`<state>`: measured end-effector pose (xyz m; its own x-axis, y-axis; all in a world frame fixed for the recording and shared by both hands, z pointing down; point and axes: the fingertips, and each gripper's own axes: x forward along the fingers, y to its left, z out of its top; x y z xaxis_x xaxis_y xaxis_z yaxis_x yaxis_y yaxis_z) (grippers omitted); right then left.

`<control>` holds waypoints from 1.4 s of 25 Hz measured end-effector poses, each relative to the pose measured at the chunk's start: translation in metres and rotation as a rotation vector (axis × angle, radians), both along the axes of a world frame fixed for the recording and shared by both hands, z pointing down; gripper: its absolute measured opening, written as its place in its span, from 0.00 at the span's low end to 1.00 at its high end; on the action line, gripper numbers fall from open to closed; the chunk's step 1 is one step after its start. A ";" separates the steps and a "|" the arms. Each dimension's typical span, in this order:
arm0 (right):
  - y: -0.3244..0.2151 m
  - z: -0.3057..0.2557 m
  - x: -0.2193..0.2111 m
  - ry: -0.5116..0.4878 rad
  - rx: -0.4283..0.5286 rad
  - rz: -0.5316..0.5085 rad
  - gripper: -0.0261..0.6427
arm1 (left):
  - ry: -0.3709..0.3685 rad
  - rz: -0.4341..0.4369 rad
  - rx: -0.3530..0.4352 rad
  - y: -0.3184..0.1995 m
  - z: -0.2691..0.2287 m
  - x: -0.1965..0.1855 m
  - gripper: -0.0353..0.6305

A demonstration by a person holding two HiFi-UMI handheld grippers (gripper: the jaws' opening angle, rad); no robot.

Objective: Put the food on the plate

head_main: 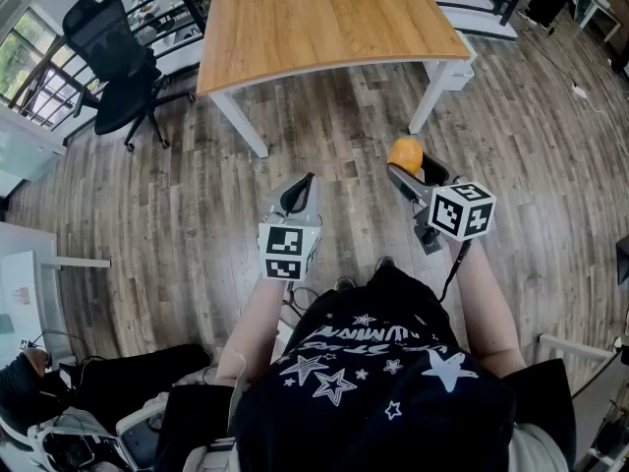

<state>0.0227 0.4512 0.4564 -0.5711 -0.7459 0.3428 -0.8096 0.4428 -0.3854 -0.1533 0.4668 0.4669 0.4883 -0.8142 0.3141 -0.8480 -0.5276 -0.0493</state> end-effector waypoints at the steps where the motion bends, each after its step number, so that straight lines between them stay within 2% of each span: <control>1: 0.001 0.000 0.000 0.000 0.000 -0.001 0.53 | 0.007 -0.001 -0.001 0.000 -0.001 0.001 0.05; 16: 0.012 0.004 0.017 -0.013 -0.005 0.039 0.53 | 0.031 -0.001 -0.024 0.011 0.002 0.013 0.05; 21: 0.015 0.007 0.014 -0.057 -0.029 0.046 0.53 | 0.012 0.011 -0.035 0.014 0.009 0.004 0.05; 27: 0.019 0.030 0.022 -0.073 -0.074 0.056 0.53 | 0.017 -0.018 -0.063 0.018 0.024 -0.006 0.05; 32: -0.011 0.039 0.020 -0.063 -0.082 0.030 0.53 | 0.031 -0.042 -0.104 0.000 0.041 -0.013 0.05; 35: -0.042 0.048 0.024 -0.053 -0.098 0.015 0.53 | 0.023 -0.051 -0.100 -0.022 0.041 -0.015 0.05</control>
<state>0.0468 0.4096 0.5046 -0.5794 -0.7187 0.3844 -0.7933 0.3890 -0.4683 -0.1679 0.4445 0.5080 0.4554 -0.8032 0.3841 -0.8741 -0.4853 0.0216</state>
